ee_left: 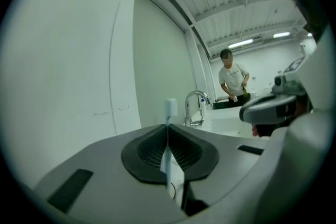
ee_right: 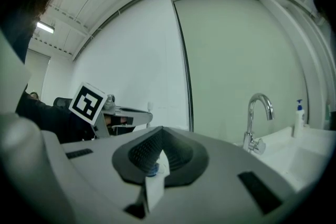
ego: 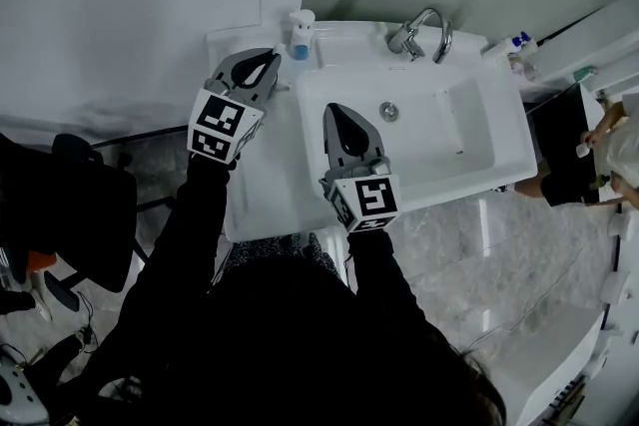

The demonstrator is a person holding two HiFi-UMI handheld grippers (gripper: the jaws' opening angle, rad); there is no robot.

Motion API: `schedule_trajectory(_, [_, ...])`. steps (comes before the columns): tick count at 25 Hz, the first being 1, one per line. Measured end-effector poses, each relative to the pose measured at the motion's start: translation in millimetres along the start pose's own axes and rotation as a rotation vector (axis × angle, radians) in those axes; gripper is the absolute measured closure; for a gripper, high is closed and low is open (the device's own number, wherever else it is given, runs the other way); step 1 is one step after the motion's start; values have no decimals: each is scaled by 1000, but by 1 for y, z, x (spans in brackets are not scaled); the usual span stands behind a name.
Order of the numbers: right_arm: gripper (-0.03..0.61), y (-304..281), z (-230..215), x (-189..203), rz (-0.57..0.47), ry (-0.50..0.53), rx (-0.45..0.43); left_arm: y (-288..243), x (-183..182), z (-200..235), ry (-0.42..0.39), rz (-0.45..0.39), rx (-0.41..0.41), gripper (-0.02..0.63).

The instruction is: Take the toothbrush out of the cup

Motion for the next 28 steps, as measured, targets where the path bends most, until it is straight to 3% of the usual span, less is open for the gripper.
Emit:
schedule_trajectory(4, [581,0,8,-4,-14,14,-17,15,-26,3,100,-65,10,598])
schedule_trajectory(13, [581,-2,24,-1,14,61,-51,41,-93,-1,187,-187,68,600])
schedule_trajectory(17, [552,-3,28,5,50,62,-75,47,-106,-5,264,-199,94,600])
schedule_trajectory(22, [491,-4,31,15,94,56,-99,50,-115,-16,296,-210,143,600])
schedule_trajectory(28, [485,-1,32,18,104,69,-97,55,-126,-34,311,-210,194,600])
Point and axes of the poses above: the fingertips, and each gripper's own axes: y backward along the fingers, z to its left, x out of its underside, the point moved 1 cm from there along y, backward along the fingers, and after that the axes turned 14 degrees about -y, right-handed, at the moved point
